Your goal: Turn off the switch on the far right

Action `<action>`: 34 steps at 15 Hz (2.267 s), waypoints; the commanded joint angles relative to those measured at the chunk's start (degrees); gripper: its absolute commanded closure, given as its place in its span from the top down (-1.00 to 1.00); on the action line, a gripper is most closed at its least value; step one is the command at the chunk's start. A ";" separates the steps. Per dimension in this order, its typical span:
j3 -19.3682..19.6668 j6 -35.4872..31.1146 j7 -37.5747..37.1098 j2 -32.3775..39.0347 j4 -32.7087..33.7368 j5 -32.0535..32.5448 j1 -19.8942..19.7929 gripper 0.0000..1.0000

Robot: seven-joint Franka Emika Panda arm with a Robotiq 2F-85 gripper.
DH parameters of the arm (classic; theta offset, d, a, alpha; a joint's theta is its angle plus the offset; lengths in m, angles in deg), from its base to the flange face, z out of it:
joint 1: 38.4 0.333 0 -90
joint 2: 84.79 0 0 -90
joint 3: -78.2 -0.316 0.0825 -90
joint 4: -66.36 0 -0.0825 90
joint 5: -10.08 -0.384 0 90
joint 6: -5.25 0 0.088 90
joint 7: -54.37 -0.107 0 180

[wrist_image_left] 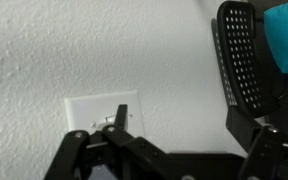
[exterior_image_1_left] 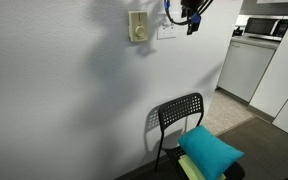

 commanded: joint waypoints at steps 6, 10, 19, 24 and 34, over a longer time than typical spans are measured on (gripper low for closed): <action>2.70 1.61 5.35 11.58 14.69 -0.24 1.56 1.00; 3.20 2.72 6.42 13.32 17.85 -2.59 1.38 1.00; 3.44 3.24 9.91 13.61 16.91 -20.72 -0.70 1.00; 3.25 3.36 7.42 11.26 15.01 -19.67 -0.87 1.00; 3.63 11.34 -7.05 -1.76 0.17 -21.73 -0.65 1.00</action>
